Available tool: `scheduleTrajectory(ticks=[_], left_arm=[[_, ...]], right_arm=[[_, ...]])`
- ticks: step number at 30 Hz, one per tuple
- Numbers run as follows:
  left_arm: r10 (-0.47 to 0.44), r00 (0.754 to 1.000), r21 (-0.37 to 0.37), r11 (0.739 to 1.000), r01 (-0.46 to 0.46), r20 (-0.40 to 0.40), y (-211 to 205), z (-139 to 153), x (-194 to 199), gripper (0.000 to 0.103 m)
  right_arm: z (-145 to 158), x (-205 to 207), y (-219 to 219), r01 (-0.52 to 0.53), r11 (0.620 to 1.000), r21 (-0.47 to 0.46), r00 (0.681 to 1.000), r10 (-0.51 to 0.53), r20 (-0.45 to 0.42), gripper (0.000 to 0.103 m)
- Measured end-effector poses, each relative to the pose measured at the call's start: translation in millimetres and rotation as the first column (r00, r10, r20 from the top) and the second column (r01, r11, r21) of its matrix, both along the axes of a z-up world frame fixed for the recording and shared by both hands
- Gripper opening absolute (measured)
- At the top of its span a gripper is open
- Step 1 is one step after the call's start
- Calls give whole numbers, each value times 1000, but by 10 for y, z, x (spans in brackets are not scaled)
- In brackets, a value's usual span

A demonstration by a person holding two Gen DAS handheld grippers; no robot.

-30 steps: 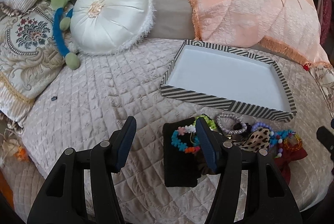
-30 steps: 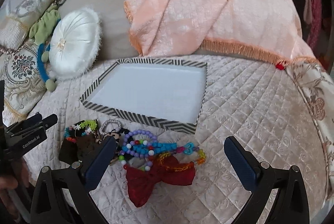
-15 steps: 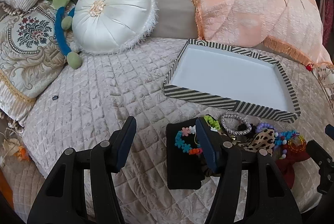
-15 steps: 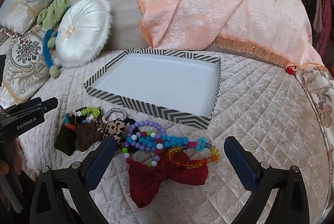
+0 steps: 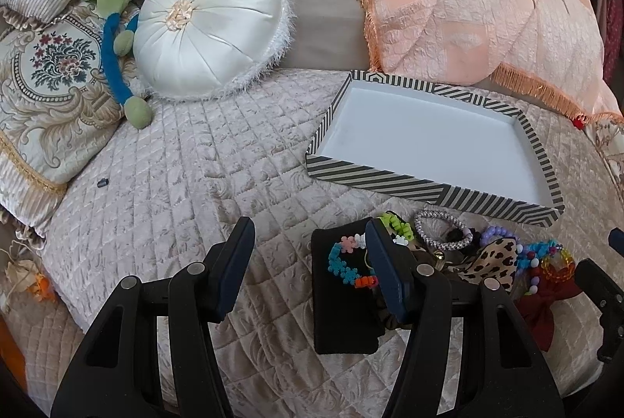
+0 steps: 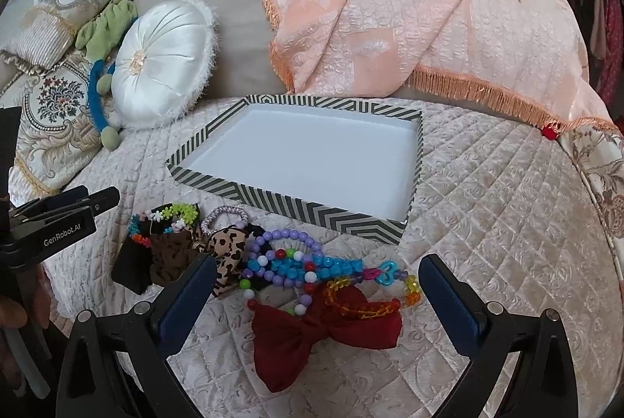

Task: Organize jewelry
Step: 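Move both grippers toward the jewelry pile beside the striped tray, then grasp the black velvet holder with the left gripper while the right grasps the leopard bow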

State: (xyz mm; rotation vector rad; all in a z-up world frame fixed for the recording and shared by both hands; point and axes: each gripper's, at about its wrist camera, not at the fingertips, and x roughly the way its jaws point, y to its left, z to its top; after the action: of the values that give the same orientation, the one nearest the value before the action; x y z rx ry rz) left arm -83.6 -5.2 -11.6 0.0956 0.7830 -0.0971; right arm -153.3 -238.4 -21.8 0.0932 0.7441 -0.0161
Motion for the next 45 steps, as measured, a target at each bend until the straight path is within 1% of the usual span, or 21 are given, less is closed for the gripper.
scheduleTrajectory(ticks=[2, 5, 9, 12, 14, 15, 16, 19, 21, 23, 25, 27, 29, 32, 34, 36, 38, 40, 41, 44, 45], left_arm=[[-5, 1000, 2, 1000, 5, -4, 8, -12, 1, 59], [-12, 1000, -4, 1000, 12, -27, 69, -39, 21, 59], [-14, 995, -98, 995, 4, -100, 277, -65, 85, 59], [-19, 990, -140, 990, 0, -140, 304, -70, 130, 59], [-31, 987, -160, 987, 5, -159, 351, -84, 126, 64], [-40, 985, -174, 985, 10, -168, 368, -97, 119, 72], [-50, 982, -192, 981, 15, -180, 381, -114, 112, 75], [-86, 968, -237, 971, 29, -235, 330, -183, 103, 75], [-94, 962, -232, 972, 33, -257, 294, -225, 108, 75], [-108, 958, -209, 977, 52, -267, 242, -249, 104, 75], [-138, 954, -200, 976, 86, -265, 193, -247, 79, 75], [-150, 951, -179, 979, 103, -272, 165, -271, 78, 75], [-153, 944, -161, 981, 109, -294, 149, -324, 89, 75], [-146, 938, -153, 983, 102, -314, 164, -385, 117, 75], [-128, 939, -146, 986, 85, -320, 191, -403, 138, 75], [-117, 937, -150, 986, 70, -329, 228, -430, 168, 75], [-109, 932, -159, 986, 56, -347, 259, -478, 204, 75], [-101, 923, -159, 986, 44, -371, 268, -551, 244, 75], [-100, 921, -159, 986, 42, -375, 261, -564, 246, 75], [-104, 918, -161, 986, 45, -382, 232, -600, 271, 75], [-105, 918, -162, 986, 46, -381, 227, -603, 276, 75]], right_arm=[[-4, 0, 5, -1, 1000, -2, 1000, 1, -3, 103], [1, -3, 21, -9, 999, -35, 1000, 8, -13, 103], [15, -29, 1, -17, 998, -56, 1000, 16, -21, 103], [25, -47, -53, -15, 999, -52, 1000, 14, -23, 103], [26, -62, -89, -19, 999, -46, 999, 17, -31, 103], [24, -71, -103, -25, 999, -40, 999, 24, -34, 103], [22, -80, -115, -31, 999, -36, 999, 29, -39, 103], [8, -120, -155, -56, 998, -15, 997, 55, -55, 103], [-11, -155, -160, -81, 997, 4, 994, 81, -67, 102], [-55, -182, -155, -112, 993, 32, 989, 114, -89, 101], [-108, -186, -134, -135, 990, 51, 983, 140, -118, 95], [-160, -185, -110, -153, 986, 66, 976, 161, -144, 89], [-203, -174, -103, -161, 983, 90, 971, 174, -164, 88], [-257, -150, -114, -153, 979, 136, 966, 177, -186, 87], [-291, -130, -90, -156, 976, 152, 962, 185, -201, 84], [-306, -121, -32, -172, 975, 140, 958, 199, -208, 81], [-312, -119, 27, -190, 975, 116, 954, 211, -212, 81], [-341, -110, 33, -179, 979, 95, 955, 196, -224, 81], [-371, -97, 11, -166, 981, 100, 954, 186, -236, 81], [-420, -74, -103, -135, 973, 190, 951, 181, -252, 81], [-421, -76, -132, -128, 970, 207, 951, 179, -252, 81]])
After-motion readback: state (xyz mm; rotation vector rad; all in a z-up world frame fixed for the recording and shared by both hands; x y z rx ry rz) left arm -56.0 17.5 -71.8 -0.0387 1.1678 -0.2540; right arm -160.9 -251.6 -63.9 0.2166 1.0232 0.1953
